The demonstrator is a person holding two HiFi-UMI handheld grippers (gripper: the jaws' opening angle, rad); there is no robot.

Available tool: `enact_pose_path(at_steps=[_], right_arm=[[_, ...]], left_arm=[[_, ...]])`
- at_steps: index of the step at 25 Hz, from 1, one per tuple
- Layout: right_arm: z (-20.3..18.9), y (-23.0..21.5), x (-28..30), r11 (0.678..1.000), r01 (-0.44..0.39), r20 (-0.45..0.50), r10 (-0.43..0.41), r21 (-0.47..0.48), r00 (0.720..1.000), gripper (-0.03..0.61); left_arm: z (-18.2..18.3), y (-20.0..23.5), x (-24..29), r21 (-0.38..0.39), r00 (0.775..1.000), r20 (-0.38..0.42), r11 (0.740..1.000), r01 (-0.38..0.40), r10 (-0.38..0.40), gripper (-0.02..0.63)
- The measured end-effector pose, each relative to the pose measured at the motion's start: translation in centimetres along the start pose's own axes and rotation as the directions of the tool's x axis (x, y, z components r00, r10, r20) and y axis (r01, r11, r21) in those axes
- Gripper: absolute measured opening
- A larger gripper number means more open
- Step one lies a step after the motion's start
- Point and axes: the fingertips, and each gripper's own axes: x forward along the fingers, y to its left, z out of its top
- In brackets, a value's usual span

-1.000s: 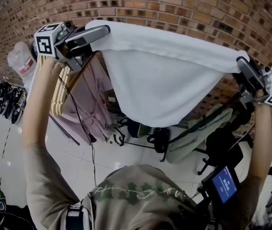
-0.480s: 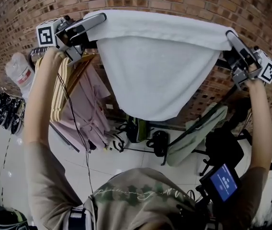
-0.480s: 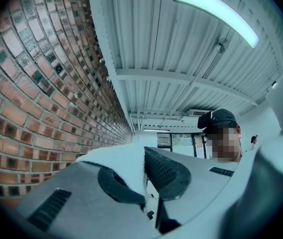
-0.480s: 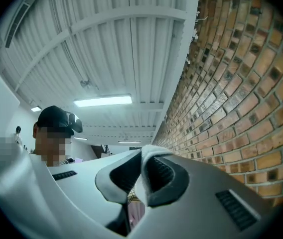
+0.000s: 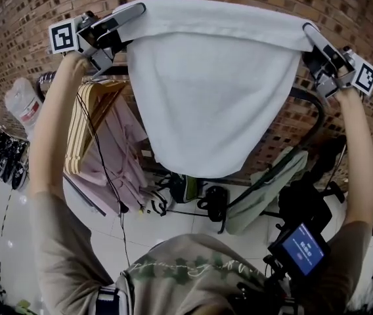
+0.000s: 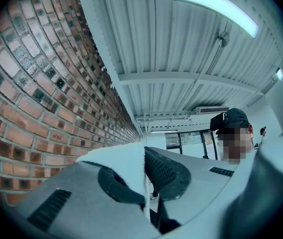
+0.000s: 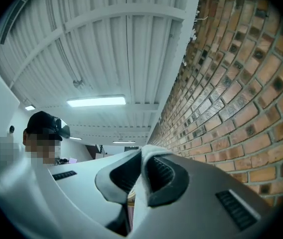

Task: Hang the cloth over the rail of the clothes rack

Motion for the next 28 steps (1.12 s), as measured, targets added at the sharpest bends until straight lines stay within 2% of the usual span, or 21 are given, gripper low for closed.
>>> enact_pose_path(at_steps=[4, 9, 16, 21, 28], right_arm=[[1.8, -1.2, 0.5, 0.999, 0.032, 0.036, -0.031, -0.006, 0.999, 0.028], [3.5, -2.5, 1.3, 1.0, 0.009, 0.04, -0.009, -0.01, 0.999, 0.026], [3.3, -4.3, 1.2, 0.999, 0.038, 0.023, -0.038, -0.003, 0.999, 0.026], [4.0, -3.9, 1.7, 0.997, 0.073, -0.02, -0.074, -0.028, 0.997, 0.026], [5.0, -8.8, 3.2, 0.995, 0.085, -0.007, -0.085, -0.059, 0.996, 0.026]], left_arm=[[1.9, 0.7, 0.7, 0.017, 1.0, -0.006, 1.0, -0.019, 0.019, 0.015], [3.7, 2.5, 1.1, 0.032, 0.999, 0.009, 0.999, -0.042, 0.042, 0.015], [3.2, 3.8, 1.7, 0.028, 0.997, -0.04, 0.998, -0.058, 0.059, 0.015], [4.0, 3.1, 1.4, 0.046, 0.995, -0.045, 0.995, -0.084, 0.086, 0.015], [4.9, 8.1, 1.4, 0.047, 0.992, -0.027, 0.991, -0.123, 0.124, 0.015]])
